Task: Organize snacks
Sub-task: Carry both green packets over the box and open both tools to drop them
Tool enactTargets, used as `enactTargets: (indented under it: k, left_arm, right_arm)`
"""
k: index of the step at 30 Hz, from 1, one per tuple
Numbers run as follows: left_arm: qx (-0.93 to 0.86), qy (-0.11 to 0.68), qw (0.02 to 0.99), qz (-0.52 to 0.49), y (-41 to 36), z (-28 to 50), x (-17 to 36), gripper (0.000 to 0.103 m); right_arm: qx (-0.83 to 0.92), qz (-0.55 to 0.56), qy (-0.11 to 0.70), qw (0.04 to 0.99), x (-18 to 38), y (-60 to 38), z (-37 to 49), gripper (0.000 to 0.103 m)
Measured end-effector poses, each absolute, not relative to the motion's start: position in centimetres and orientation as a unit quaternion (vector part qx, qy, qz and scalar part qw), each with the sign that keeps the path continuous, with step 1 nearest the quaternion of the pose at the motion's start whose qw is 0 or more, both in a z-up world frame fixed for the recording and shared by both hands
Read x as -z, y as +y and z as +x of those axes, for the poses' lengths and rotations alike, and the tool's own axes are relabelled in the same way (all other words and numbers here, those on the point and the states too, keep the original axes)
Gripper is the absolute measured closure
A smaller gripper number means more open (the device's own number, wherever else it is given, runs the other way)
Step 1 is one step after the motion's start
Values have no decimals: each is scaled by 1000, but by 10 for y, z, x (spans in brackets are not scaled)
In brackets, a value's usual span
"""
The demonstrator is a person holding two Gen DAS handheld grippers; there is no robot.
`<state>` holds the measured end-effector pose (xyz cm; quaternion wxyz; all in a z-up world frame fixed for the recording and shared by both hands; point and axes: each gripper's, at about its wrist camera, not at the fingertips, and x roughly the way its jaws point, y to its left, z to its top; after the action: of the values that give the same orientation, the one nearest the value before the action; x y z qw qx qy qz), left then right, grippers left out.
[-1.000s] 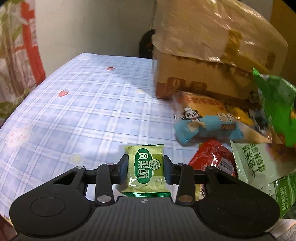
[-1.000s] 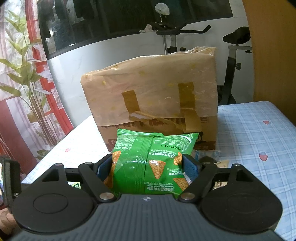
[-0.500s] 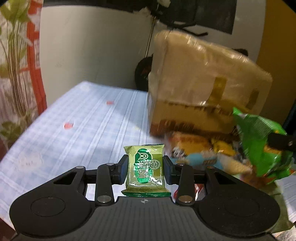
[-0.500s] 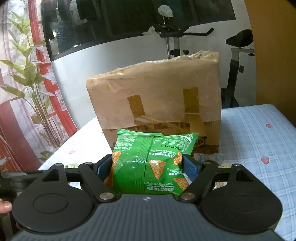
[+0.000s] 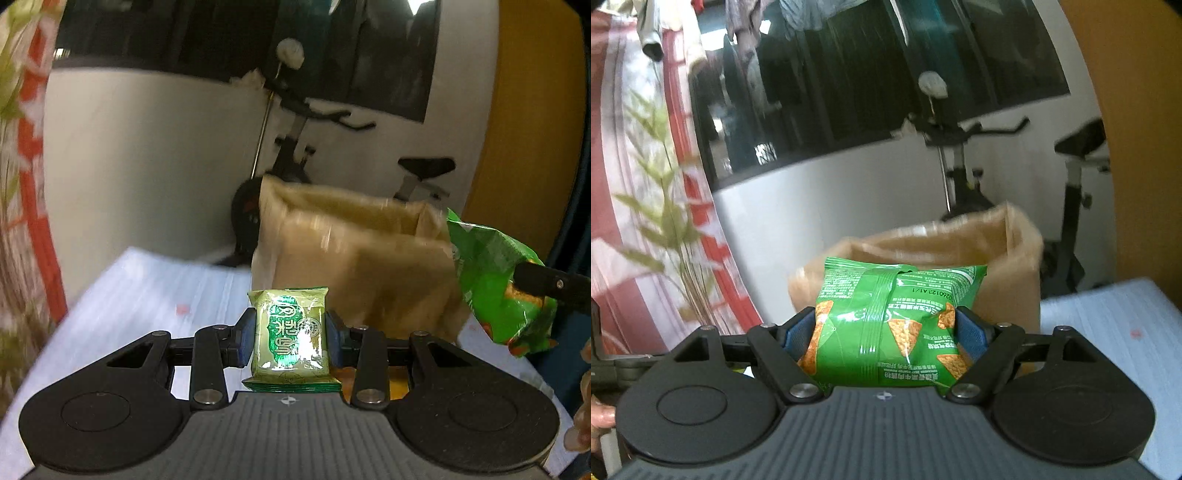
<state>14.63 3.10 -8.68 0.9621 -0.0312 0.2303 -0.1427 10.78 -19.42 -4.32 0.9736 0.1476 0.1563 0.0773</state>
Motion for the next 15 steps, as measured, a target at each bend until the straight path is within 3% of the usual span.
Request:
enactTargets:
  k: [7, 15]
  left_arm:
    - [167, 186, 968, -5, -4, 204, 33, 62]
    - [159, 207, 965, 7, -54, 282, 28, 62]
  right_arm:
    - [-63, 106, 114, 986, 8, -211, 175, 22]
    - [-31, 65, 138, 988, 21, -216, 247, 22]
